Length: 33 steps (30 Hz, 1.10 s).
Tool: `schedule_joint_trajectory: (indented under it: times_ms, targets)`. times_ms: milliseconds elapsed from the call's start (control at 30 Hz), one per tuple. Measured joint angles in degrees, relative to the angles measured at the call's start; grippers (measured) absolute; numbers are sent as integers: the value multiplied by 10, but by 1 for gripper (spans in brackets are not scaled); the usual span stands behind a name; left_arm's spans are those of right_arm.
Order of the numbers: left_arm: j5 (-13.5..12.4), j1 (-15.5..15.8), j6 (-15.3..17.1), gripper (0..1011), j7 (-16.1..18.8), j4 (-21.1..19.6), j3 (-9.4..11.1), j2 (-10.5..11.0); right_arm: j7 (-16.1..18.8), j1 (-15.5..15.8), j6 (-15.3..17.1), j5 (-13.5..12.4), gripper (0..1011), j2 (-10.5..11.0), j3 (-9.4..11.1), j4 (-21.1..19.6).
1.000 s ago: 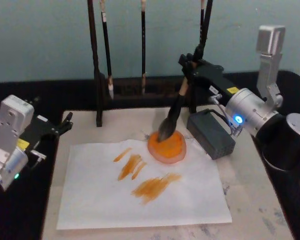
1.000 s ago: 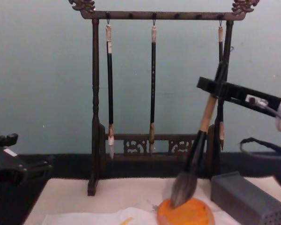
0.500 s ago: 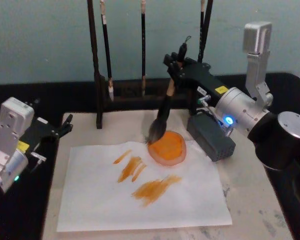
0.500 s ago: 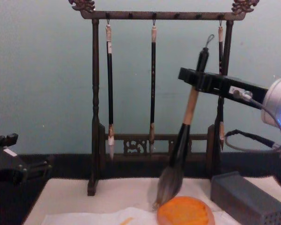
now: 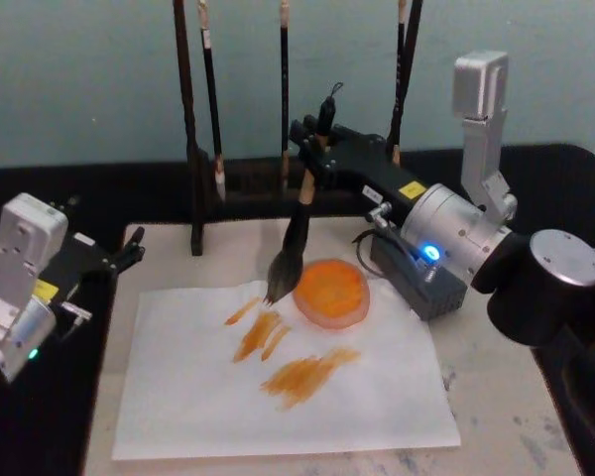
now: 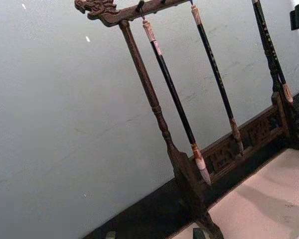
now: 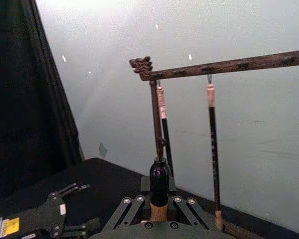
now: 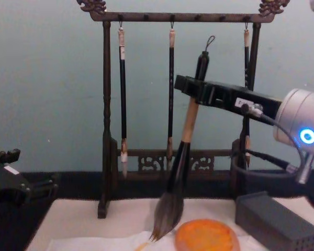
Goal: Pick up the brush from the inkstone, write on the paper, then place the brush back to its original position.
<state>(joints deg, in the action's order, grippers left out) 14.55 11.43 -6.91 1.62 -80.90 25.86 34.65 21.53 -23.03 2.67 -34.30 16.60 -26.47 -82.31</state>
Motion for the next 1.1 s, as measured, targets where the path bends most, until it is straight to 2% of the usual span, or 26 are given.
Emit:
schedule_joint_trajectory:
  times_ms: [333,633,1100]
  targets:
    - [0,0,0,1001,0,0,0,0,-14,6,-1,27,176,-22,-8,-4]
    - [0,0,0,1001,0,0,0,0,-47,3,-3,69,176,-54,-14,20]
    - [0,0,0,1001,0,0,0,0,-41,0,-8,90,176,-85,-14,42]
